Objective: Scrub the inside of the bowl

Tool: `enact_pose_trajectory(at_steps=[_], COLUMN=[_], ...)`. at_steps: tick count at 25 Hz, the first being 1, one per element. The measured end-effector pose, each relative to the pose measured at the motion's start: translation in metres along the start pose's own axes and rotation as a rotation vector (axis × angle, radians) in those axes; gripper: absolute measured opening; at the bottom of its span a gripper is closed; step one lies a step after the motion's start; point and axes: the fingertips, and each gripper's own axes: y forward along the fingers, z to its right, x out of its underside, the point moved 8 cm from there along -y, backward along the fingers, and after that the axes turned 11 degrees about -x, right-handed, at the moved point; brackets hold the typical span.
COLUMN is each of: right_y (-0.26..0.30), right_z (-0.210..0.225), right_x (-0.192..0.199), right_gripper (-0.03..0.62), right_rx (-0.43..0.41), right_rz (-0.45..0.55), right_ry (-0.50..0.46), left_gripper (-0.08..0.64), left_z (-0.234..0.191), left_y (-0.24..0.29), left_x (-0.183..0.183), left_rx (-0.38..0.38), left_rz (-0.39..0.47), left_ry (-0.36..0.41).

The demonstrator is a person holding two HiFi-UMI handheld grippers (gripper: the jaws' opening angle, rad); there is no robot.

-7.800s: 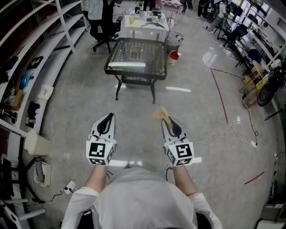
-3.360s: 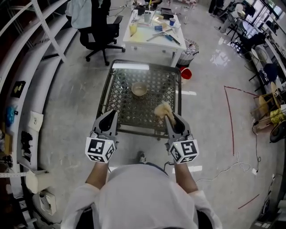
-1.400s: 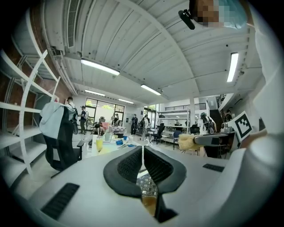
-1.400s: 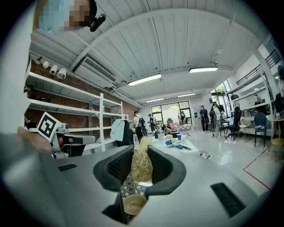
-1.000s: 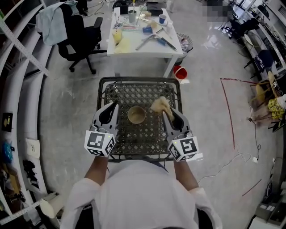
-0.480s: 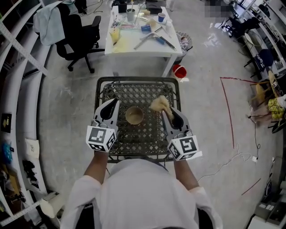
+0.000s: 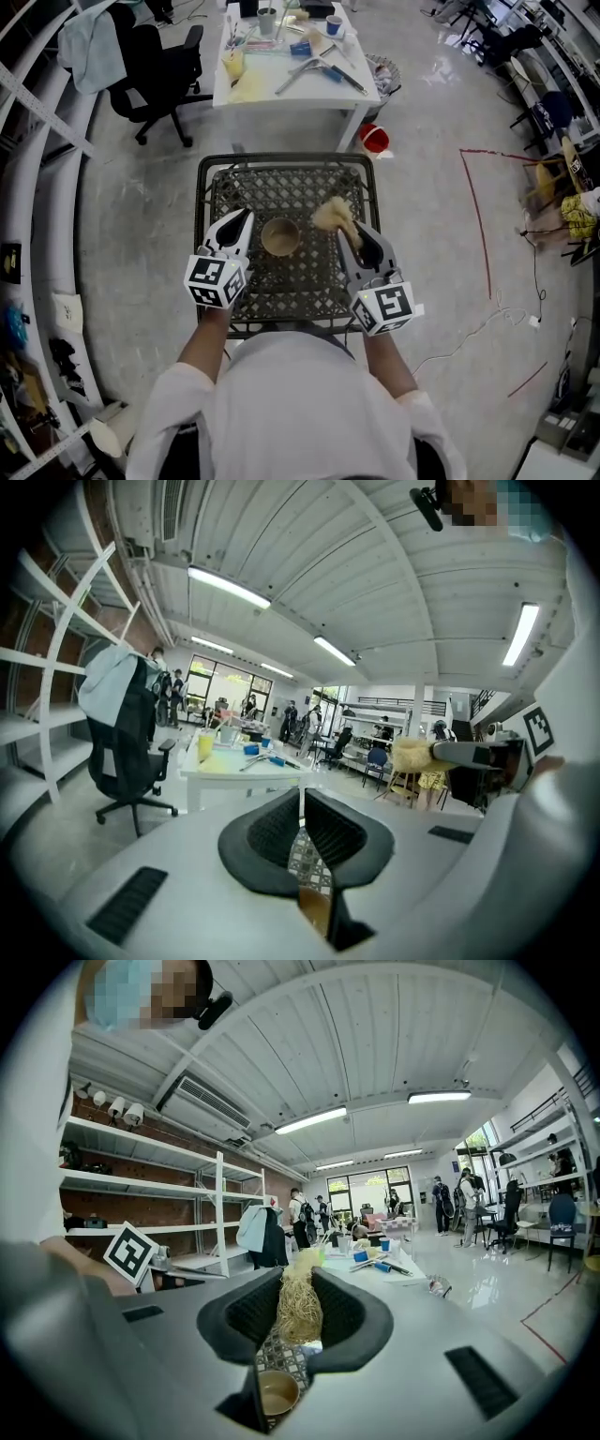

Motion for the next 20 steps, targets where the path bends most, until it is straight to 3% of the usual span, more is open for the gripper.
enact_pose_trajectory(at_steps=[10,20], right_y=[0.000,0.003], right_z=[-0.001,-0.002], right_x=[0.012,0.017], right_gripper=[0.100,0.100], right_rx=[0.009,0.002], right_rz=[-0.038,-0.062], right_ry=[0.015,0.023], left_gripper=[0.041,0.043], left_z=[-0.009,-0.018], left_y=[0.031,0.063], left_x=[0.040,0.110], left_rx=[0.014,0.008], left_rz=[-0.089,-0.336], left_ry=[-0.034,-0.150])
